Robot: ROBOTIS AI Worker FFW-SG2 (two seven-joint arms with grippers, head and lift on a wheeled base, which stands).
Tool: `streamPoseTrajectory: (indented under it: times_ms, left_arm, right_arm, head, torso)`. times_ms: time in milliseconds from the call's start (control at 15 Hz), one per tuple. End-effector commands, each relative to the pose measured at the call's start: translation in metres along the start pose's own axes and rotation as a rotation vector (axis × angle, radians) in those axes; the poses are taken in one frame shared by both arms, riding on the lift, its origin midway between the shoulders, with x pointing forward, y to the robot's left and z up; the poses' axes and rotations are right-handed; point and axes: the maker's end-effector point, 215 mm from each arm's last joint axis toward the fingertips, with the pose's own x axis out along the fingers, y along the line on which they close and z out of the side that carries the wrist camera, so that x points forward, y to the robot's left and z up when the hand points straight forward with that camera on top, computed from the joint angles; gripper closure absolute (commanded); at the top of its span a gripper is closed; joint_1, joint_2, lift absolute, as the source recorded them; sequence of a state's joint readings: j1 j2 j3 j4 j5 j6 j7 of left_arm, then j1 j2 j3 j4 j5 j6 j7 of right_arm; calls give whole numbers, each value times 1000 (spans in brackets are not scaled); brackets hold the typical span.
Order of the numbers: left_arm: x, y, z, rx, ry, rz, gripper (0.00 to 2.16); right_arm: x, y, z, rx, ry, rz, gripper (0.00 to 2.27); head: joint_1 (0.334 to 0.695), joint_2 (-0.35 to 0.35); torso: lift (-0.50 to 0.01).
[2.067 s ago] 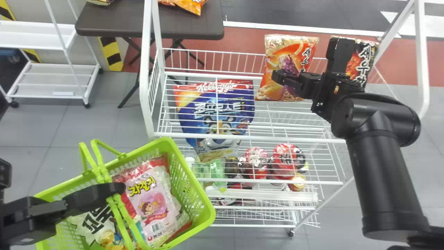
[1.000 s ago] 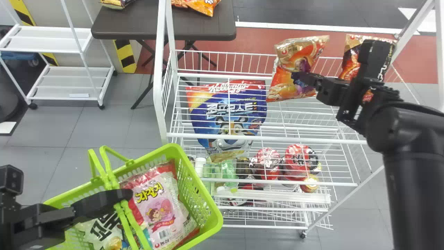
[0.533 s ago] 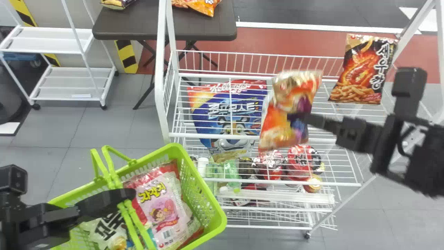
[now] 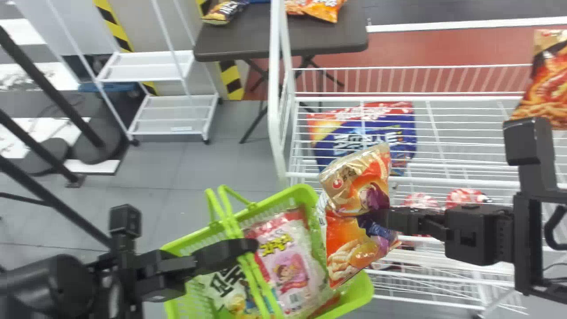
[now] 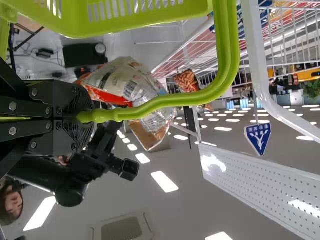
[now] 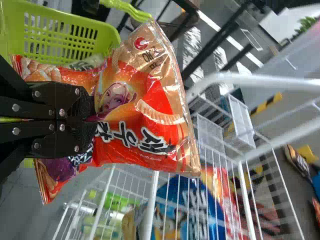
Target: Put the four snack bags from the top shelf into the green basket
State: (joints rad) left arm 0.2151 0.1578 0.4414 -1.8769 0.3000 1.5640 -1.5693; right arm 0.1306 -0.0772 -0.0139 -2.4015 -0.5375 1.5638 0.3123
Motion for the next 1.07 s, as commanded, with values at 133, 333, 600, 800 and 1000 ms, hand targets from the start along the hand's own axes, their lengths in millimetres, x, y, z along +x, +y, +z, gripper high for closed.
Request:
streamPoseTrajectory:
  times_ms: [133,333,600,800,1000]
  left_arm:
    - [5,-9,-5,12,12,-17,2148]
    - [7,-11,-4,14,7,-26,2148]
    - [14,-15,2,29,11,-41,2148]
    - [19,-18,4,37,16,-50,2148]
    - [22,-21,8,47,19,-55,2148]
  right_arm:
    - [56,39,-10,-73,106,39,2256]
    - [81,59,-30,-105,182,67,2253]
    - [91,91,-38,-102,205,143,2253]
    - [96,102,-47,-75,236,194,2253]
    - [103,99,-59,-52,272,205,1366]
  head:
    - [695,288]
    - [695,341]
    - [695,350]
    - [695,350]
    - [695,350]
  torso:
    - [0]
    - [0]
    - [0]
    - [0]
    - [0]
